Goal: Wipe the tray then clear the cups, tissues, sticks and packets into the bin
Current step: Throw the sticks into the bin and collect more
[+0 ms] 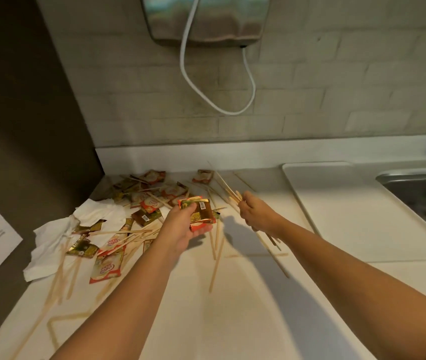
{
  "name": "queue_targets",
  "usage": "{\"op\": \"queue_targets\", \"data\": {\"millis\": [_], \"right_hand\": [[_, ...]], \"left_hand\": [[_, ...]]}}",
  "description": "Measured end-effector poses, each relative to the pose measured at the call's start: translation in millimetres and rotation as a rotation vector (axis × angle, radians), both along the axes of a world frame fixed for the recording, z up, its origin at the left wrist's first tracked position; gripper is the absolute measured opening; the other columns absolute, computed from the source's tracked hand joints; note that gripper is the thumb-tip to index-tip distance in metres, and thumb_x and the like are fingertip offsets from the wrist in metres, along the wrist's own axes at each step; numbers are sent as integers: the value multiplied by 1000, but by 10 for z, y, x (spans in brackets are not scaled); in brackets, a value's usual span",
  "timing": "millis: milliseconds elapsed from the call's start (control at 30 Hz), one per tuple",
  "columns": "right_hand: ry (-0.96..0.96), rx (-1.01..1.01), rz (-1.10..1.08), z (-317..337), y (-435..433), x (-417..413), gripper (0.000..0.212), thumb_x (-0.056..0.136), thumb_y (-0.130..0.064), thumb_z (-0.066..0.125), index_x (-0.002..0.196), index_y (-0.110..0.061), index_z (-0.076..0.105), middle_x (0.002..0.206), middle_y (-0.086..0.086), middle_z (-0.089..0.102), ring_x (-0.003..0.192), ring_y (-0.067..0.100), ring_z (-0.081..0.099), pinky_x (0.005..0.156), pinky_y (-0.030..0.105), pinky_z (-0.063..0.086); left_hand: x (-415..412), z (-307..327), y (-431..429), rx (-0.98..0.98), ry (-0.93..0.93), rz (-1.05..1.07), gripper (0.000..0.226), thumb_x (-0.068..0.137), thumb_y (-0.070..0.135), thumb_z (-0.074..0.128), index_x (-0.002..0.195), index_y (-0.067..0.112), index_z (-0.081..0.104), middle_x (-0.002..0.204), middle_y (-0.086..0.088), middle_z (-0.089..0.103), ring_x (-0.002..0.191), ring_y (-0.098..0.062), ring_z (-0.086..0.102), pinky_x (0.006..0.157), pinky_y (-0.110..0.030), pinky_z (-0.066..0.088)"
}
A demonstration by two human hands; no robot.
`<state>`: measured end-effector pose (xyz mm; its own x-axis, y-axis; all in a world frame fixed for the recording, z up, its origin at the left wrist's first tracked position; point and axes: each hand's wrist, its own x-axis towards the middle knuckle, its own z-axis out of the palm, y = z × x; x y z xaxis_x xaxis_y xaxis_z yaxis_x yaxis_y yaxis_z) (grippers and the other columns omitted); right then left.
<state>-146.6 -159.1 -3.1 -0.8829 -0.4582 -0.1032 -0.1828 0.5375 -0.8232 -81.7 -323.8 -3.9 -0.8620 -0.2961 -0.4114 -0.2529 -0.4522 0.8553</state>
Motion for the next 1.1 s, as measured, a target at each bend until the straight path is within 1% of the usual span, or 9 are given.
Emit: {"op": "queue_targets", "data": {"millis": [100, 267, 400, 533, 633, 700, 800, 933, 1100], "right_hand": [[-5, -6, -65, 1, 128, 227, 22, 99, -13, 27, 78, -17, 31, 66, 2, 34, 52, 12, 28, 41, 22, 25], [-38, -24, -142, 41, 409, 693, 15, 101, -16, 27, 92, -12, 37, 73, 5, 38, 55, 11, 30, 44, 23, 25], [-54, -26, -228, 31, 770, 1069, 14, 102, -16, 27, 99, -12, 40, 73, 4, 39, 56, 12, 32, 45, 23, 26], [-80, -3, -319, 96, 1191, 1342, 22, 101, -17, 27, 109, -5, 44, 74, 5, 39, 56, 12, 32, 46, 23, 27], [-145, -55, -355, 159, 1533, 1544, 19, 102, -19, 28, 102, -9, 44, 71, 4, 37, 54, 11, 29, 44, 21, 25], [-195, -93, -366, 171, 1760, 1675, 19, 101, -15, 28, 101, -9, 45, 66, 2, 35, 50, 9, 26, 43, 21, 21], [-260, -78, -365, 127, 2097, 1868, 20, 99, -12, 28, 99, -11, 48, 62, 0, 34, 45, 8, 26, 41, 19, 19], [-342, -80, -355, 12, 2578, 2174, 18, 97, -9, 29, 93, -14, 46, 60, -2, 35, 45, 8, 25, 40, 18, 19], [-517, -134, -271, -219, 3254, 2627, 23, 99, -10, 30, 82, -18, 42, 62, -1, 37, 44, 7, 28, 39, 17, 22]], "left_hand": [[128, 31, 130, -13, 15, -71, 32, 98, 12, 43, 130, 5, 41, 95, -15, 62, 75, -27, 64, 50, -32, 56], [358, 81, 456, 17, 26, -195, 32, 98, 13, 43, 130, 7, 41, 117, -22, 58, 81, -30, 64, 46, -31, 57], [569, 67, 811, 18, 2, -310, 31, 99, 14, 42, 129, 8, 43, 116, -20, 60, 81, -28, 64, 49, -33, 57], [784, 72, 1150, -10, -12, -436, 29, 99, 13, 43, 126, 7, 46, 108, -17, 62, 84, -29, 65, 50, -33, 57], [951, 96, 1383, -31, 3, -584, 19, 99, 14, 44, 115, 11, 51, 102, -15, 62, 81, -27, 64, 50, -31, 57], [1035, 83, 1547, -61, 8, -670, 18, 98, 14, 45, 114, 12, 54, 102, -14, 63, 80, -25, 65, 52, -31, 57], [1153, 33, 1842, -88, 9, -723, 21, 98, 14, 45, 117, 9, 51, 94, -12, 64, 75, -23, 64, 52, -31, 57], [1384, -36, 2343, -123, 5, -786, 15, 99, 13, 42, 109, 10, 52, 88, -10, 63, 72, -22, 64, 52, -31, 57], [1777, -211, 2974, -183, -46, -981, 13, 99, 13, 41, 98, 10, 53, 81, -11, 65, 61, -19, 67, 55, -28, 57]]}}
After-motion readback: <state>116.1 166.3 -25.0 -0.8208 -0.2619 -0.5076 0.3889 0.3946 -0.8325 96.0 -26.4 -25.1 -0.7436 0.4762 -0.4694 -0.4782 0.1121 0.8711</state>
